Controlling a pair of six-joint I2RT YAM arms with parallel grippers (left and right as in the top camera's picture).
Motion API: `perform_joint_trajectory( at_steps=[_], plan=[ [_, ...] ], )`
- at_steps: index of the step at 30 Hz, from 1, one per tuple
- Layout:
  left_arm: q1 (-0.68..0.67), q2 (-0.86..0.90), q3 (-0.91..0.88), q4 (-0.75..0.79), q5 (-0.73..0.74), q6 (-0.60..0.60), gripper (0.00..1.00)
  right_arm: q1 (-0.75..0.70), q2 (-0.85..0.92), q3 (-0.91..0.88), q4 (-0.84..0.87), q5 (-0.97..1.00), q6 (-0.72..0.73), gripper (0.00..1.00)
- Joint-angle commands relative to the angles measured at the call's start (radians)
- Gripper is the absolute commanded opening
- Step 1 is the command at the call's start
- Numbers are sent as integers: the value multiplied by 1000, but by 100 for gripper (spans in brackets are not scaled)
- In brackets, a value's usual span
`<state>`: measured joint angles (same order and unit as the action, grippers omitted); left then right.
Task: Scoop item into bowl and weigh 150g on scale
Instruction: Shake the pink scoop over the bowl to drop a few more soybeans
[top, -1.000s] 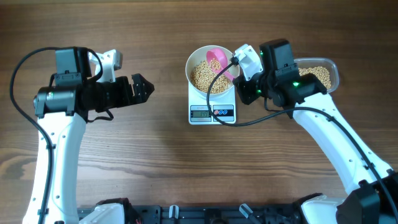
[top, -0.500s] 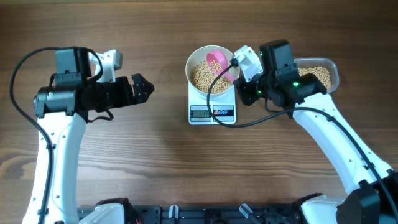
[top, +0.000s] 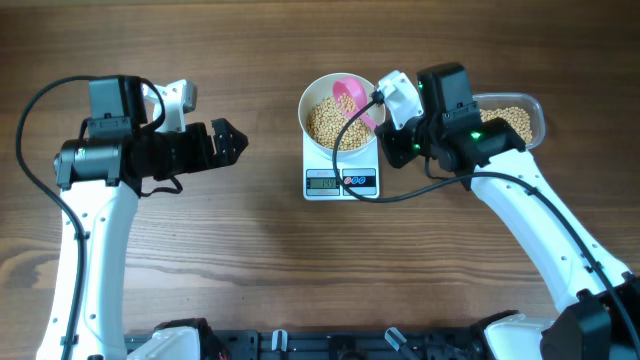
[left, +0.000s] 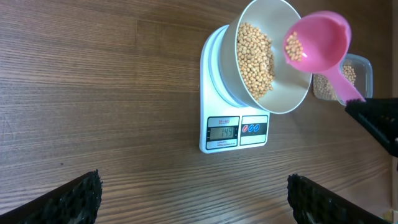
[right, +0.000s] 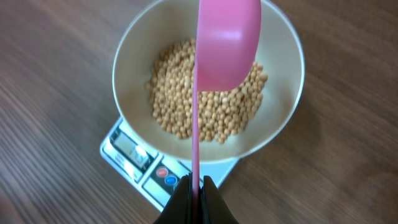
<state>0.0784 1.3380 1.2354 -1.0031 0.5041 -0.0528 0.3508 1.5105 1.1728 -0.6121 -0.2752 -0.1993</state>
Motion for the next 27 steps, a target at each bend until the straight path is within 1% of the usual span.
perform_joint_trajectory(
  at_steps=[1,3,5,8,15,19,22,24,27],
  plan=[
    [-3,-3,19,0,19,20,100,6,-9,18,-19,59,-49,4],
    [-3,-3,19,0,19,20,100,6,-9,18,-5,20,17,4],
    [-3,-3,19,0,19,20,100,5,-9,18,22,-55,51,4],
    [-3,-3,19,0,19,20,100,4,-9,18,49,-82,52,4],
    [-3,-3,19,0,19,20,100,4,-9,18,50,-82,54,4],
    [-3,-3,19,0,19,20,100,4,-9,18,50,-86,124,4],
    [-3,-3,19,0,19,20,100,-5,-9,18,50,-86,204,4],
    [-3,-3,19,0,19,20,100,-20,-9,18,50,-123,261,4],
    [-3,-3,19,0,19,20,100,-54,-9,18,50,-228,293,4]
  ],
)
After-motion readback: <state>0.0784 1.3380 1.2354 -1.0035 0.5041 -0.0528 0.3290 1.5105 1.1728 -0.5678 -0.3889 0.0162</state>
